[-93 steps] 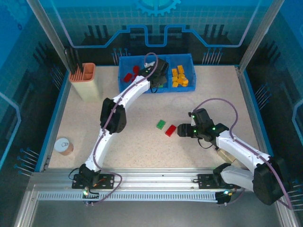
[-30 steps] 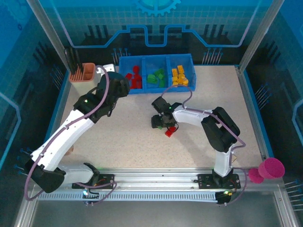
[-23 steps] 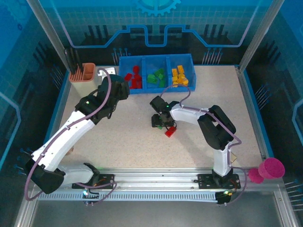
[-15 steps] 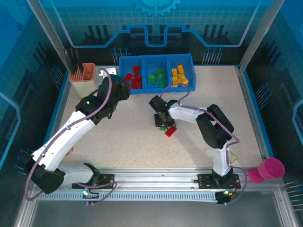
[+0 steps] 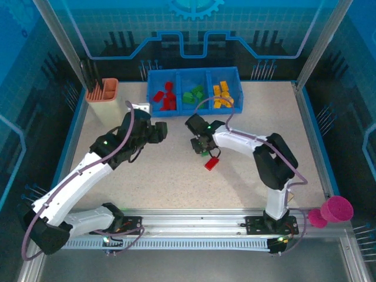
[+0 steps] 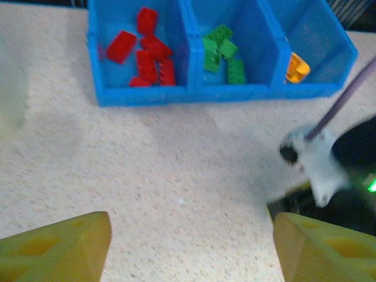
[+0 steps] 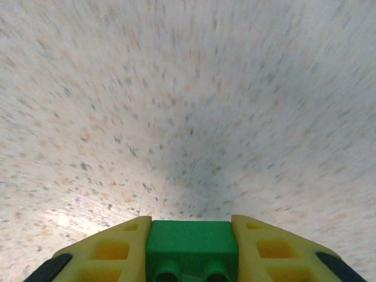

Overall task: Sort the legos into containers by color
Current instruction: Pick up the lego from the center of the table, then place the lego in the container.

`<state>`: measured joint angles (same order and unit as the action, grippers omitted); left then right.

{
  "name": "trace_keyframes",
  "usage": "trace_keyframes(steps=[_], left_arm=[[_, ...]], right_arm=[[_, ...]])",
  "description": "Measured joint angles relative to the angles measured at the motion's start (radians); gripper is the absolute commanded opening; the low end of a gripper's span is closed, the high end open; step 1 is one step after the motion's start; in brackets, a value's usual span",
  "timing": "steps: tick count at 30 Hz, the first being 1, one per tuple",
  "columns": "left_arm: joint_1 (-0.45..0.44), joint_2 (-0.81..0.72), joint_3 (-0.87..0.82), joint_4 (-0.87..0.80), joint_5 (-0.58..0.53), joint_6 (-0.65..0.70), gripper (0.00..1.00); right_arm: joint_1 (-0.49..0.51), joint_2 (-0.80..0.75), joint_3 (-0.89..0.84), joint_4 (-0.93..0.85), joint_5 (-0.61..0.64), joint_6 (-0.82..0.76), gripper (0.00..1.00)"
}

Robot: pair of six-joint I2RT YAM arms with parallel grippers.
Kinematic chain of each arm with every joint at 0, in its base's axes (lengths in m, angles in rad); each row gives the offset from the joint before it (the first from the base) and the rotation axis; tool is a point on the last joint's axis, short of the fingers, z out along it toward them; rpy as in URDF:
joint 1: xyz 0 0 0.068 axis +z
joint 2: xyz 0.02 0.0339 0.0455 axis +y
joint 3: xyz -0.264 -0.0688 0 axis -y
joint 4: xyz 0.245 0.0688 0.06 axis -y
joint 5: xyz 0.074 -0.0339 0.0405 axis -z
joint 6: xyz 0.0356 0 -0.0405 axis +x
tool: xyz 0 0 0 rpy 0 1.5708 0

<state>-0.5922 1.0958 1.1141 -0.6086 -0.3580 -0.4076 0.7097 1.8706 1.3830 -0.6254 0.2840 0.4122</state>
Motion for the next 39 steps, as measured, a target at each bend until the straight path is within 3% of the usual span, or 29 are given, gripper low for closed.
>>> trace_keyframes(steps=[2,5,11,18,22,30,35,39], left_arm=[[-0.034,-0.018,-0.045,0.0,0.028,-0.019,0.9],[-0.103,-0.04,-0.12,0.007,0.05,-0.066,0.99],[-0.228,-0.09,-0.265,0.051,0.09,-0.119,0.99],[-0.249,-0.39,-0.523,0.23,0.211,-0.198,0.99],[-0.25,-0.427,-0.531,0.223,0.218,-0.22,0.99],[-0.251,-0.428,-0.553,0.212,0.236,-0.231,0.99],[-0.251,-0.357,-0.552,0.22,0.252,-0.216,1.0],[-0.253,-0.256,-0.543,0.239,0.262,-0.16,1.0]], right_arm=[[-0.027,-0.014,0.06,0.011,-0.001,-0.071,0.26],[-0.072,-0.001,0.167,0.056,0.0,-0.2,0.26],[-0.14,0.2,0.481,0.114,-0.005,-0.365,0.25],[-0.192,0.55,0.934,0.066,-0.027,-0.452,0.26],[-0.212,0.697,1.129,0.033,-0.029,-0.475,0.27],[-0.248,0.794,1.165,0.033,-0.031,-0.512,0.33],[-0.253,0.806,1.165,0.036,-0.039,-0.547,0.47],[-0.251,0.784,1.12,0.069,-0.063,-0.574,0.66]])
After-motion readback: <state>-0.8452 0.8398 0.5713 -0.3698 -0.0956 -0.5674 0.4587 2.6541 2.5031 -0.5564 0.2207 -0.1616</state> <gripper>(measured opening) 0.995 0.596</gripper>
